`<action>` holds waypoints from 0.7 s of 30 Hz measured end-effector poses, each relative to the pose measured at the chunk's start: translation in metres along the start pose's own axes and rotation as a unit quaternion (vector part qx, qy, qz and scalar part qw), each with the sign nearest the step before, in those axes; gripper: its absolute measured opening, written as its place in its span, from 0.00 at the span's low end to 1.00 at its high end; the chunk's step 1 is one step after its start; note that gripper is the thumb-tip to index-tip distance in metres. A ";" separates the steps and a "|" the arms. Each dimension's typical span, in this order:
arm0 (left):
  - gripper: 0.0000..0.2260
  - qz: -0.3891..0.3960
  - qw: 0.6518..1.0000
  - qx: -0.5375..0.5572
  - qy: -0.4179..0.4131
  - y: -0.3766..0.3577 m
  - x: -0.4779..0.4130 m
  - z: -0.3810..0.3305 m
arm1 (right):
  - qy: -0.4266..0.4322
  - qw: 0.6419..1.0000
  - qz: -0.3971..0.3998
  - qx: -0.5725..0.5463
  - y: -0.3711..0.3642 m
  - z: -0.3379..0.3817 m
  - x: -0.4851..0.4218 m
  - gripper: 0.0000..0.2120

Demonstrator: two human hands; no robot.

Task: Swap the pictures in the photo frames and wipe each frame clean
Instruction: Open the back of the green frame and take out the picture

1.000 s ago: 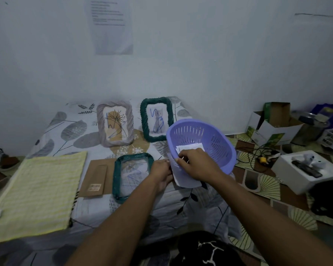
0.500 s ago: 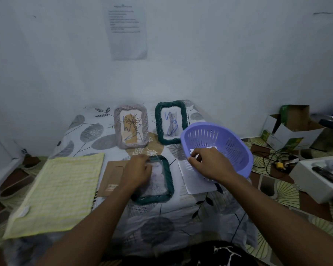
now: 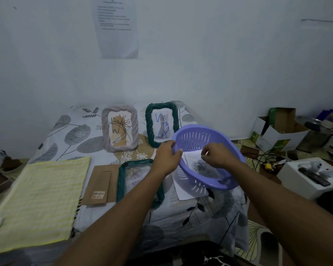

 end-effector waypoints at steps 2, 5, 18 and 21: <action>0.20 -0.014 1.000 0.000 0.018 -0.006 -0.006 0.001 | 0.006 1.000 0.019 0.010 -0.010 0.003 -0.010 0.11; 0.19 -0.039 0.999 -0.002 0.002 -0.008 -0.004 0.005 | 0.019 0.999 0.037 0.025 -0.025 0.013 -0.030 0.15; 0.18 -0.056 0.997 -0.016 -0.058 -0.010 -0.006 0.012 | -0.027 0.997 0.060 0.041 -0.055 0.019 -0.072 0.16; 0.18 -0.058 0.997 -0.012 -0.056 -0.011 -0.005 0.012 | -0.017 0.997 0.064 0.040 -0.056 0.021 -0.072 0.18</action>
Point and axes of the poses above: each hand's wrist, its own x-axis away from the middle knuckle, its own y-axis out of the back of the hand, z = x × y, the point moved 7 cm from there along -x, towards the middle knuckle, and after that the axes turned 2 degrees about y, right-handed, at the moved point
